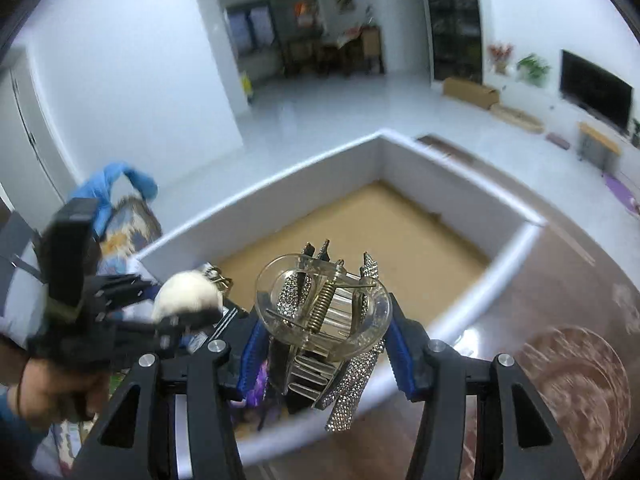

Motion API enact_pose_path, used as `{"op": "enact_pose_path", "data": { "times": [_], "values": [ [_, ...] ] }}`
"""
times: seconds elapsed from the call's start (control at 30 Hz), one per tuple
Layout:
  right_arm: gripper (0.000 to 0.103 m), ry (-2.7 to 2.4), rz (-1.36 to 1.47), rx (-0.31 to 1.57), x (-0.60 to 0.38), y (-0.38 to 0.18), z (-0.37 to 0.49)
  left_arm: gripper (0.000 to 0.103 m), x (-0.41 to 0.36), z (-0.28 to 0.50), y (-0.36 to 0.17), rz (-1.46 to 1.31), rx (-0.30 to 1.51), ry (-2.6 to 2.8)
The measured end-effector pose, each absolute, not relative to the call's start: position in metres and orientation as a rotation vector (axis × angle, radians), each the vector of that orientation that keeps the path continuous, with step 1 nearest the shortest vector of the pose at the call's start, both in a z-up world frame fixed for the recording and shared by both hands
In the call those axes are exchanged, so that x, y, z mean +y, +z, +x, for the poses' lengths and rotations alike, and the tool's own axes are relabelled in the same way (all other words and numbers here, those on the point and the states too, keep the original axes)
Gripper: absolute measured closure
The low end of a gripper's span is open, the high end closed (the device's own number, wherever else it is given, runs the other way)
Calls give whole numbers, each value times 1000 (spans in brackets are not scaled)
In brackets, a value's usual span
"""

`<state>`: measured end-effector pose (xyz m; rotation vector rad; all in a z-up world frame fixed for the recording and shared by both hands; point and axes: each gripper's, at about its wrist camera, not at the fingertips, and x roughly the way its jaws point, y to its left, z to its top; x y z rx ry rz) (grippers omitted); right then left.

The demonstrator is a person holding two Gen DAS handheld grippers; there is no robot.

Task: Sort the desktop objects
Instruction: 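Lift the pouch and bow clip and carry both toward the cardboard bin, then open both tools over the bin to drop the pouch and bow clip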

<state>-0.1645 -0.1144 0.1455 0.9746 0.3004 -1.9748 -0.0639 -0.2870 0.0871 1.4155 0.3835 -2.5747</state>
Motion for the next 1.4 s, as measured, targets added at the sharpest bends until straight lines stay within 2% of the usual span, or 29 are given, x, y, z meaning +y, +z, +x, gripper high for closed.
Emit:
{"op": "enact_pose_path", "data": {
  "times": [0.1,0.17,0.2,0.23,0.27,0.3,0.5,0.53,0.57,0.6,0.63,0.8,1.07,1.4],
  "values": [
    [49,-1933,1042,392,-157,113,-172,54,-292,-66,73,1438,407,-2542],
    [48,-1904,1093,409,-175,96,-180,49,-295,-67,69,1442,412,-2524],
    [43,-1884,1126,407,-183,88,-183,45,-296,-68,68,1447,406,-2505],
    [37,-1867,1156,402,-188,82,-186,36,-297,-69,67,1452,397,-2484],
    [23,-1852,1182,391,-193,77,-188,32,-298,-68,67,1452,386,-2466],
    [19,-1853,1180,386,-195,78,-189,32,-298,-64,70,1435,380,-2466],
    [15,-1914,1071,434,-187,113,-187,29,-296,-39,100,1216,338,-2477],
    [14,-1938,1037,450,-180,124,-184,24,-295,-34,106,1170,352,-2474],
    [8,-1966,1002,465,-170,136,-179,14,-293,-29,112,1130,374,-2472],
    [1,-1985,980,473,-165,143,-176,8,-291,-29,119,1096,400,-2468],
    [0,-2007,957,481,-156,150,-173,0,-287,-27,124,1082,409,-2466],
    [0,-2055,932,533,-120,153,-161,0,-261,-31,143,981,265,-2334],
    [0,-2055,939,528,-95,144,-155,0,-236,-16,169,897,183,-2258],
    [0,-2021,930,553,-109,135,-149,0,-242,-10,175,834,273,-2246]
  ]
}}
